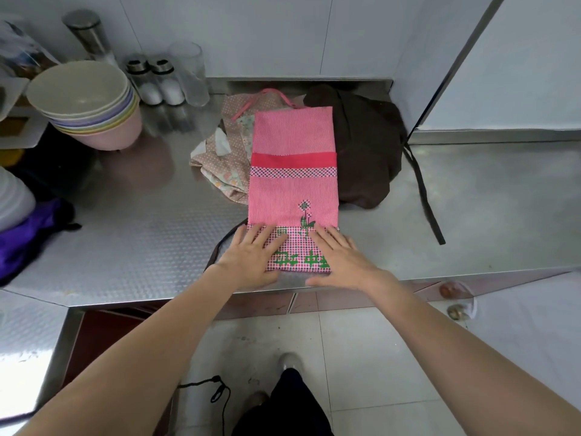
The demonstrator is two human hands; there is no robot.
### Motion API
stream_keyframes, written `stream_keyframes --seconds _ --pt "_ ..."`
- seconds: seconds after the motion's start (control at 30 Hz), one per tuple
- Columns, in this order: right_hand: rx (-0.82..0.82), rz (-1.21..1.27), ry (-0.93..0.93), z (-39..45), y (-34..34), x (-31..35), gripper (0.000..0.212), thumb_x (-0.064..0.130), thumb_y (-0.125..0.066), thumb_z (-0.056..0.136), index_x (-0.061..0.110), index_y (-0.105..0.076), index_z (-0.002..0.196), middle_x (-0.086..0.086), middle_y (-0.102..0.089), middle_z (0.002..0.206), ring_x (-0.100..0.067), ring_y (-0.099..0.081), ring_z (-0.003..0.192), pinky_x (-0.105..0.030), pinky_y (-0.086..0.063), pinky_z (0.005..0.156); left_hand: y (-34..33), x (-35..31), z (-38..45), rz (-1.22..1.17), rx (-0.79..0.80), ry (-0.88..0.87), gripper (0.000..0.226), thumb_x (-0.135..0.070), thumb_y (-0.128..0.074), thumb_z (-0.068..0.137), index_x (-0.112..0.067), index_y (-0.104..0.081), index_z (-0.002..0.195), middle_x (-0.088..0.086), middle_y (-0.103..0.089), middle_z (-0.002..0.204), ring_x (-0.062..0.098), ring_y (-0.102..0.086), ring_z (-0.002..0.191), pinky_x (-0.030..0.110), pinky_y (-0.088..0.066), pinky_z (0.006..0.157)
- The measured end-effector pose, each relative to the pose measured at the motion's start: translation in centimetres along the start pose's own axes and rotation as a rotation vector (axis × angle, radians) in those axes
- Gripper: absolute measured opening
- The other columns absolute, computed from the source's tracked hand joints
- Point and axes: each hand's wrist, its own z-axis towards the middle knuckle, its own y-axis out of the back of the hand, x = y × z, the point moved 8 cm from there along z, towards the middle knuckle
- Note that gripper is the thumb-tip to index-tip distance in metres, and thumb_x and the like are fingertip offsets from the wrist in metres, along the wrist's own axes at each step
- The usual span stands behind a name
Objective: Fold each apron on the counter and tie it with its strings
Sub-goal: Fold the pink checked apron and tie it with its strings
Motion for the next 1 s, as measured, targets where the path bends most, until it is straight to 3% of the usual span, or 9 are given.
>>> stream_keyframes --seconds 0.17,0.27,0.4,0.5,0.57,0.63,0.73,0.83,1.0 --pt "-0.040 0.012 0.047 -0.9 1.3 -0.3 0.092 0.041 -0.061 0.085 0.017 -0.002 0.151 0.002 0.000 0.159 -0.014 -0.001 0.146 -0.028 -0.002 0.116 1.0 2.0 -0.7 -0.201 0.005 -0.031 0.084 -0.039 -0.061 0.079 -0.017 -0.016 0.147 0.003 -0.023 0.151 0.020 -0.024 0.138 0.034 -0.022 0.114" --pt "-0.123 0.101 0.049 -1.8 1.7 0.4 0.074 0.020 -0.062 0.083 0.015 -0.024 0.147 -0.002 -0.030 0.151 -0.017 -0.029 0.138 -0.028 -0.021 0.114 1.5 2.5 -1.7 -0.473 -0.039 0.012 0.069 -0.020 -0.064 0.079 -0.015 -0.034 0.140 0.004 -0.046 0.138 0.020 -0.046 0.124 0.027 -0.035 0.102" --pt "-0.156 0.674 -0.188 -2.5 2.7 -1.9 0.025 0.009 -0.061 0.085 0.015 -0.064 0.109 -0.001 -0.065 0.098 -0.017 -0.061 0.091 -0.025 -0.044 0.073 0.8 5.1 -2.4 -1.061 -0.069 0.271 0.060 -0.012 -0.071 0.078 -0.007 -0.043 0.131 0.012 -0.058 0.125 0.023 -0.057 0.110 0.034 -0.044 0.097" --pt "-0.136 0.957 -0.362 -2.6 2.0 -3.5 0.014 0.014 -0.056 0.092 0.009 -0.064 0.102 -0.009 -0.067 0.104 -0.017 -0.062 0.087 -0.023 -0.049 0.072 -0.4 5.0 -3.2 -1.393 0.052 0.350 0.057 0.005 -0.062 0.083 -0.002 -0.034 0.132 0.009 -0.059 0.114 0.016 -0.061 0.102 0.023 -0.050 0.085" --pt "-0.160 0.999 -0.468 -2.5 1.3 -4.0 0.025 0.018 -0.046 0.098 0.002 -0.060 0.112 -0.014 -0.065 0.113 -0.024 -0.062 0.096 -0.026 -0.051 0.070 -1.1 4.7 -3.4 -1.336 0.078 0.354 0.044 0.008 -0.057 0.085 0.005 -0.040 0.126 0.001 -0.060 0.088 0.001 -0.063 0.069 0.013 -0.051 0.062" --pt "-0.187 0.871 -0.534 -2.2 0.8 -3.9 0.030 0.021 -0.037 0.101 0.003 -0.060 0.108 -0.014 -0.064 0.111 -0.030 -0.063 0.100 -0.034 -0.053 0.077 -1.6 5.2 -3.5 -1.255 0.015 0.452 0.039 0.001 -0.058 0.087 0.006 -0.042 0.123 0.000 -0.058 0.075 0.008 -0.057 0.057 0.015 -0.048 0.049" --pt "-0.236 0.556 -0.574 -2.1 1.5 -3.6 0.034 0.024 -0.030 0.102 0.009 -0.054 0.082 -0.014 -0.063 0.099 -0.029 -0.061 0.087 -0.031 -0.044 0.071 -1.0 5.2 -3.5 -0.998 -0.124 0.484 0.033 -0.012 -0.062 0.087 -0.004 -0.045 0.114 0.010 -0.065 0.080 0.021 -0.056 0.062 0.029 -0.048 0.056" --pt "-0.259 0.472 -0.565 -2.1 2.0 -3.2 0.036 0.032 -0.030 0.102 0.007 -0.056 0.098 -0.013 -0.062 0.097 -0.026 -0.056 0.082 -0.028 -0.039 0.069 -0.7 4.7 -3.8 -0.922 -0.183 0.486 0.032 -0.016 -0.061 0.089 -0.011 -0.041 0.114 0.012 -0.065 0.090 0.027 -0.063 0.081 0.040 -0.051 0.075" --pt "-0.272 0.266 -0.597 -1.9 1.7 -3.1 0.036 0.023 -0.029 0.103 0.005 -0.059 0.114 -0.014 -0.063 0.115 -0.031 -0.059 0.105 -0.025 -0.033 0.070 0.9 4.5 -4.7 -0.655 -0.337 0.496 0.031 -0.023 -0.055 0.092 -0.007 -0.041 0.114 0.009 -0.057 0.096 0.032 -0.062 0.083 0.035 -0.043 0.062"
